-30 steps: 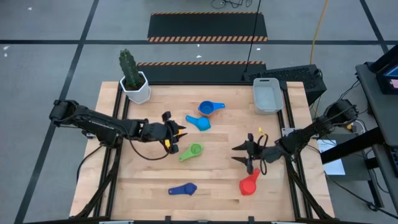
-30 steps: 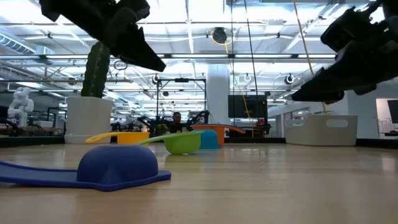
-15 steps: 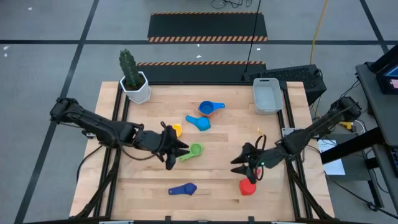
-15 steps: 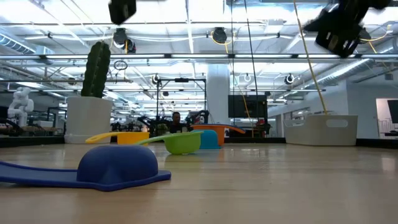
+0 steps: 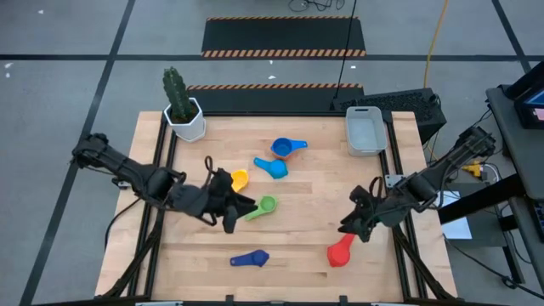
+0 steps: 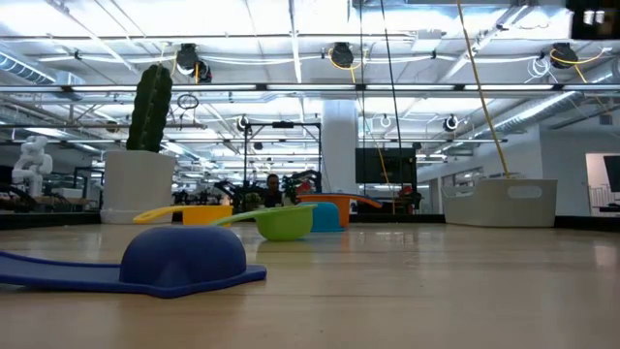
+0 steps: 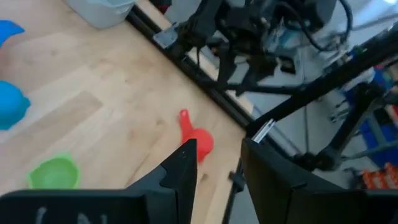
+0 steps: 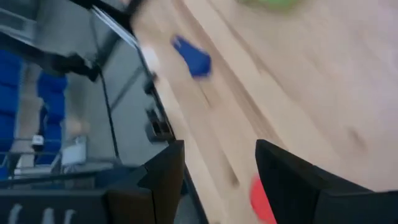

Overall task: Nest measuring cups in basket
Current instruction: Stack the red measuring cup on top of the blue measuring cup

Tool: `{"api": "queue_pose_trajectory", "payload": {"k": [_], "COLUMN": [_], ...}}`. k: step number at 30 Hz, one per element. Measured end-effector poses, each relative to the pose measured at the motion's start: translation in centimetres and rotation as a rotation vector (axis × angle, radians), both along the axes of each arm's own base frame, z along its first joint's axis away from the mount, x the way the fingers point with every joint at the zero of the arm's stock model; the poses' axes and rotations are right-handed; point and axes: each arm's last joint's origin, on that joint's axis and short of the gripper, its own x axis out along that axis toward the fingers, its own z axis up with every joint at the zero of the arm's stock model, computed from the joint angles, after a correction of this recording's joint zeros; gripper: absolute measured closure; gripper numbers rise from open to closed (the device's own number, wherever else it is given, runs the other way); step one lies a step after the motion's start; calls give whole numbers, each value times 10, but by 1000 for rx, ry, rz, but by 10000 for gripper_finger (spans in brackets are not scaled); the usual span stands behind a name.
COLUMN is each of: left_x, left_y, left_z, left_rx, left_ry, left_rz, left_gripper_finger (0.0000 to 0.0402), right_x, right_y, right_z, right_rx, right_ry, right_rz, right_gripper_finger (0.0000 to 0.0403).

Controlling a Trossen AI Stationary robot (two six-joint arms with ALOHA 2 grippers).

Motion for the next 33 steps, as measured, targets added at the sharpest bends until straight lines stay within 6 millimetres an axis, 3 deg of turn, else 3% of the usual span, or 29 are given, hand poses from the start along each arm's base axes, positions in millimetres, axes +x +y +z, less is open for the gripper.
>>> {"api": "queue_pose_trajectory", "payload": {"k": [10, 21, 25, 33], "left_x": [12, 9, 12, 20], "left_y": [-9, -1, 9, 30], "left_z": [-28, -44, -46, -46], "left_rx": [65, 116, 102, 53], "left_ry": [157, 334, 368, 387], "left_rz": [-10, -49, -55, -54], "left_gripper_finger": [275, 275, 275, 275], "right_x": [-15, -25, -18, -15], "right_y": [-3, -19, -25, -38], "right_z": [-14, -29, -47, -107], "right_rx": [79, 38, 55, 205], "right_ry": [286, 516, 504, 524], "right_rz": [30, 108, 158, 125], "right_gripper_finger": [213, 209, 194, 165]}}
